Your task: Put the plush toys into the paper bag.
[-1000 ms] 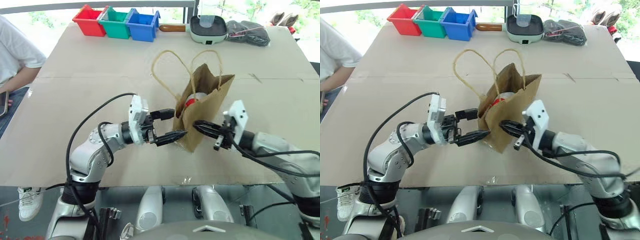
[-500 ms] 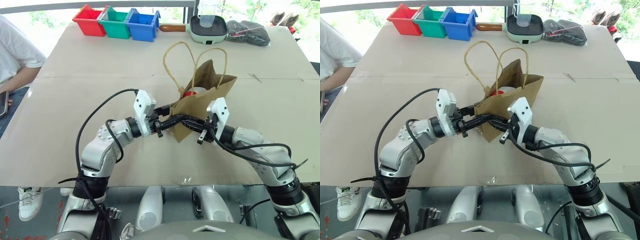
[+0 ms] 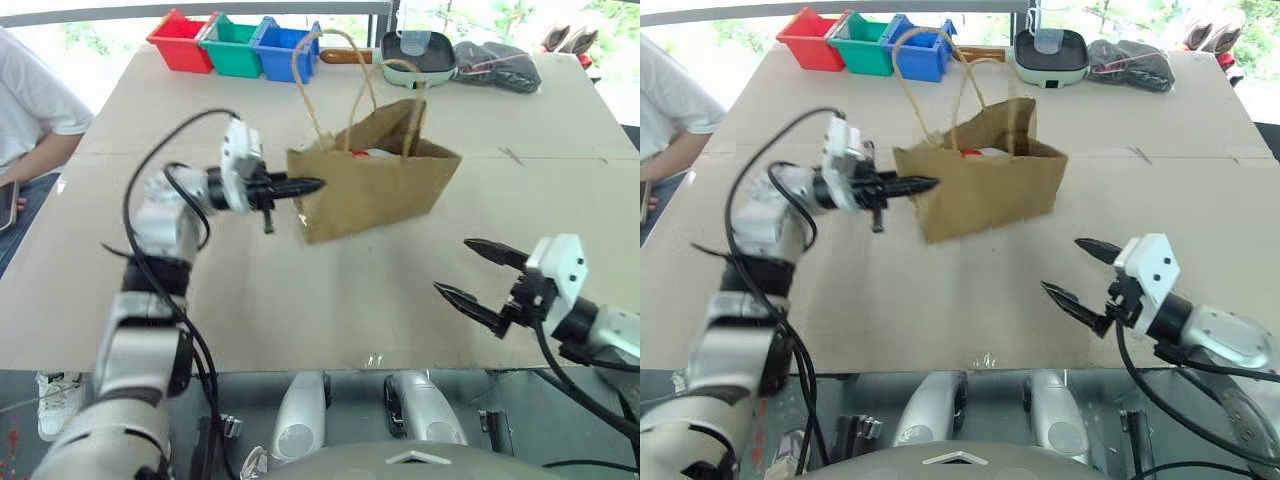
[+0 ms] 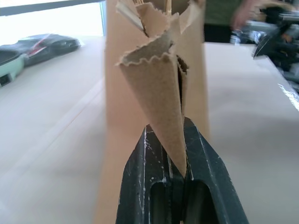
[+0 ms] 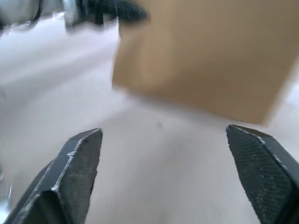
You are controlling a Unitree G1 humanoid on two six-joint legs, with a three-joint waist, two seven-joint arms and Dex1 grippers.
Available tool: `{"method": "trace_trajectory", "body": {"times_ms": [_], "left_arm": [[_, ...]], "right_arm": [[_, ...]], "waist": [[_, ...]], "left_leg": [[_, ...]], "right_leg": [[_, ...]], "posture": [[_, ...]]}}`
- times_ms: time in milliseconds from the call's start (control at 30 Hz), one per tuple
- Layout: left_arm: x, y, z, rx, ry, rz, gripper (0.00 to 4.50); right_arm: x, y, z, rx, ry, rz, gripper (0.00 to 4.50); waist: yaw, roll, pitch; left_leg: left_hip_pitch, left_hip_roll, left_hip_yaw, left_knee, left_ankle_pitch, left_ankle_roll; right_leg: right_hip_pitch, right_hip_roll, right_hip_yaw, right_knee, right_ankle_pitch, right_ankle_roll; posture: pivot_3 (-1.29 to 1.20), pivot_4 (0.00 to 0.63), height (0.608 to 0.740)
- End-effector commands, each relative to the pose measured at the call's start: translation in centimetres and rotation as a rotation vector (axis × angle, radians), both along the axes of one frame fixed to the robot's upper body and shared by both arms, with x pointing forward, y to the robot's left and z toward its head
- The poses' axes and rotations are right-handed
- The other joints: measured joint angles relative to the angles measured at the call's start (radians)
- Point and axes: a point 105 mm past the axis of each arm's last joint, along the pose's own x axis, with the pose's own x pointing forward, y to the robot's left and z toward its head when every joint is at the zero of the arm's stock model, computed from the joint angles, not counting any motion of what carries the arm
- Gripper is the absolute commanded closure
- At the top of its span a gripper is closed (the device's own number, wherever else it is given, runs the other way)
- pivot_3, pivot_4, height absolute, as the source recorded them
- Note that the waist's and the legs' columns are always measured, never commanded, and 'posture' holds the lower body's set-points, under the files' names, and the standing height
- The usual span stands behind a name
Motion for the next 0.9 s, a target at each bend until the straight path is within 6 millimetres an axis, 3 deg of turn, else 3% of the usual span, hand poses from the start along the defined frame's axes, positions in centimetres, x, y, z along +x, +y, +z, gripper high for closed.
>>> {"method": "trace_trajectory", "body": {"times_ms": [33,67,100,233,333,400,533,733,900], "left_arm": [[0.6,0.0,-1.3,0.093,-0.019,-0.071,4.50],[1.0,0.0,-1.6,0.103,-0.006,-0.064,4.50],[1.3,0.0,-1.9,0.118,-0.002,-0.057,3.79],[2.0,0.0,-1.5,0.071,0.024,-0.022,2.32],[1.9,1.5,-0.7,0.005,0.054,0.047,1.22],[1.1,3.1,-0.6,-0.050,0.092,0.135,1.22],[-2.7,5.5,-1.1,-0.131,0.159,0.325,1.22],[-9.9,6.0,-3.4,-0.147,0.248,0.520,1.22],[-13.0,7.2,-5.0,-0.100,0.296,0.620,1.22]], "right_arm": [[-0.4,-0.3,1.7,-0.021,-0.088,0.004,0.60],[-0.2,-0.5,1.7,-0.023,-0.091,-0.001,0.60],[0.0,-0.5,1.7,-0.022,-0.091,-0.004,0.56],[0.7,-0.3,1.1,-0.042,-0.077,0.021,0.56],[1.2,-0.7,1.2,-0.061,-0.088,0.040,0.56],[1.6,-1.2,1.2,-0.074,-0.093,0.047,0.56],[2.4,-2.8,1.1,-0.109,-0.090,0.041,0.56],[3.3,-5.9,1.1,-0.147,-0.032,0.033,0.56],[2.9,-8.0,1.2,-0.210,-0.006,0.032,0.56]], "waist": [[-0.001,0.000,0.000],[-0.002,0.000,0.000],[-0.004,0.000,0.000],[-0.009,-0.001,0.000],[-0.009,-0.001,0.000],[-0.023,0.000,0.000],[-0.039,0.001,0.000],[-0.012,0.001,0.000],[0.005,0.001,0.000]], "left_leg": [[0.000,0.000,0.000,0.000,0.000,0.000],[0.000,0.000,0.000,0.000,0.000,0.000],[0.000,0.000,0.000,0.000,0.000,0.000],[-0.001,0.001,-0.001,0.000,0.000,0.000],[-0.002,0.001,-0.001,0.001,0.000,0.000],[-0.002,0.001,-0.001,0.001,0.000,0.000],[0.002,0.003,-0.001,-0.002,0.000,0.000],[0.002,0.004,-0.002,-0.001,0.000,0.000],[0.004,0.002,-0.001,0.001,0.000,0.000]], "right_leg": [[0.000,0.000,0.000,-0.001,0.000,0.000],[0.000,0.000,0.000,0.000,0.000,0.000],[0.000,0.000,0.000,0.000,0.000,0.000],[-0.001,0.001,0.000,0.001,0.000,0.000],[-0.001,0.001,-0.001,0.001,0.000,0.000],[-0.001,0.000,0.000,0.001,0.000,0.000],[-0.001,-0.001,0.002,0.002,0.000,0.000],[0.001,-0.004,0.000,0.002,0.000,0.000],[0.004,-0.004,-0.001,0.001,0.000,0.000]], "posture": [[0.00,0.150,0.740],[0.00,0.150,0.740],[0.00,0.150,0.740],[0.00,0.150,0.740],[0.00,0.150,0.740],[0.00,0.150,0.740],[0.00,0.150,0.740],[0.00,0.150,0.740],[0.00,0.150,0.740]]}}
